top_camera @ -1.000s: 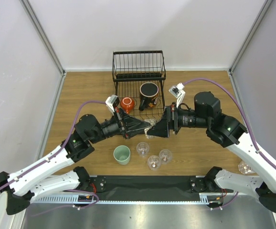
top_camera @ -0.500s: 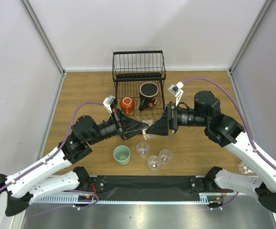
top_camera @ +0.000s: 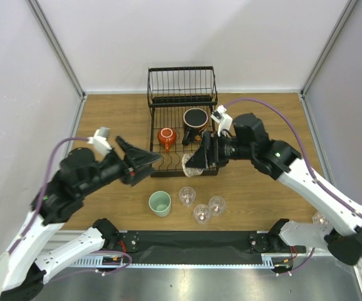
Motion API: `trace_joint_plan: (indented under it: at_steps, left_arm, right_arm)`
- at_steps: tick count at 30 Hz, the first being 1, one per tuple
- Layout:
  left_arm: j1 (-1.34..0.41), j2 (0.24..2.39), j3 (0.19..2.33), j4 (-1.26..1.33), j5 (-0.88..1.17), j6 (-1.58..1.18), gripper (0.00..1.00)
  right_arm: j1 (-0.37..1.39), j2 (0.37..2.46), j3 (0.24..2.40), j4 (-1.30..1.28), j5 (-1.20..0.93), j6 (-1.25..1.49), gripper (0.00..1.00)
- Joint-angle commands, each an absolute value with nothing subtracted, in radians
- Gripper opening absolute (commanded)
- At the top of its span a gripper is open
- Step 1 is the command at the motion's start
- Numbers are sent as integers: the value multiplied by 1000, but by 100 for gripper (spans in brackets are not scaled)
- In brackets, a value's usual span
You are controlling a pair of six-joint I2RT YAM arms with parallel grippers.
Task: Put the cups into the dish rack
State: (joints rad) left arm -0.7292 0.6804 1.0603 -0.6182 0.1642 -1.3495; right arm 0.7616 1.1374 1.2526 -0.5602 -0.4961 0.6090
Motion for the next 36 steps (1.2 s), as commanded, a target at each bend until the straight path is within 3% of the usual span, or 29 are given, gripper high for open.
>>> trace_joint_plan:
  at_steps: [1,11,22,25,28,29,31,32,35,36]
  left_arm:
    - [-707,664,1186,-1093,11,-1207,79]
    - [-707,614,1172,-1126,8,-1186,66]
    - [-707,652,1134,-1071,139,-1134,58]
    - [-706,686,1137,-1062,169,-1112,58]
    - [-706,703,1126,-1062,182,-1104,59]
    - [-706,706,1121,-1054,187,-1106,59]
    - [-707,718,1108,-1043,204,-1106,59]
    - [-707,722,1103,-1036,210,-1106,59]
    - [-710,739,1089,-1023,219,-1106,59]
    - [-713,744,1086,-1017,219,-1106,59]
  right_arm:
    - [756,1231,1336,-663,-238,604,0]
    - [744,1642,1488,-763,177,640,0]
    - [738,1920,1595,-790,356,649,0]
    - [744,1947,1603,-795,410,640,8]
    - [733,1966,1595,-788,385,623,23]
    - [733,1968,1594,-787,380,615,37]
    - [733,1959,1591,-785,373,609,52]
    - [735,1953,1588,-776,361,603,68]
    - [736,1918,1559,-758,344,598,87]
    - [736,1907,1549,-752,336,591,89]
